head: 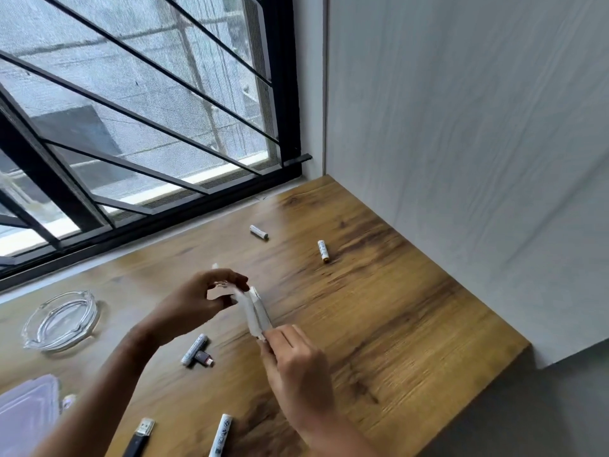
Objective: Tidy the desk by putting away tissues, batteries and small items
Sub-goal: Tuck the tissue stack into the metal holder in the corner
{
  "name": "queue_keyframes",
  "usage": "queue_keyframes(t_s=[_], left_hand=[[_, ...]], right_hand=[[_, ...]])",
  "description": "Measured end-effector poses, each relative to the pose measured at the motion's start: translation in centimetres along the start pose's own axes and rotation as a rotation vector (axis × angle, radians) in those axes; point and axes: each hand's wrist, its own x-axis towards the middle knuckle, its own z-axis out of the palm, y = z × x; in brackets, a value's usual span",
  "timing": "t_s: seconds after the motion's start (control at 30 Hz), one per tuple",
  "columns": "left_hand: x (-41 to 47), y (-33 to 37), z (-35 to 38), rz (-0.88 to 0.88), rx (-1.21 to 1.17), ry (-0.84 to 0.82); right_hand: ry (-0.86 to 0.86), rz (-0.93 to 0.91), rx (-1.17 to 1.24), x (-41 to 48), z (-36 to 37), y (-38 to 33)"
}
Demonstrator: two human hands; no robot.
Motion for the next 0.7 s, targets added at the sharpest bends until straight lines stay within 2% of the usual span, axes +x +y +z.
queue_keyframes(t_s=[0.2,0.3,0.4,0.5,0.7], left_hand=[[-1.9,-0.3,2.1,-0.047,-0.16,0.216],[-3.1,-0.2,4.5,-0.097,-0.312,0.39],[-4.3,-0.2,7.3,-0.173,-0.456,0.511],[-5.0,0.0,9.7,-0.225,-0.602,0.515],[-4.8,-0.1,11.6,-0.22,-0.599,0.441]], right_hand=[[0.048,0.134,0.06,-0.2,-0.1,0.2],[-0.008,0.199,0.142,-0.6,0.2,0.1],[-0.138,0.273,0.215,-1.0,0.7,0.3],[-0.197,0.299,0.198,-1.2,1.4,0.6],[-0.147,0.306,0.225,-0.9,2.0,1.0]])
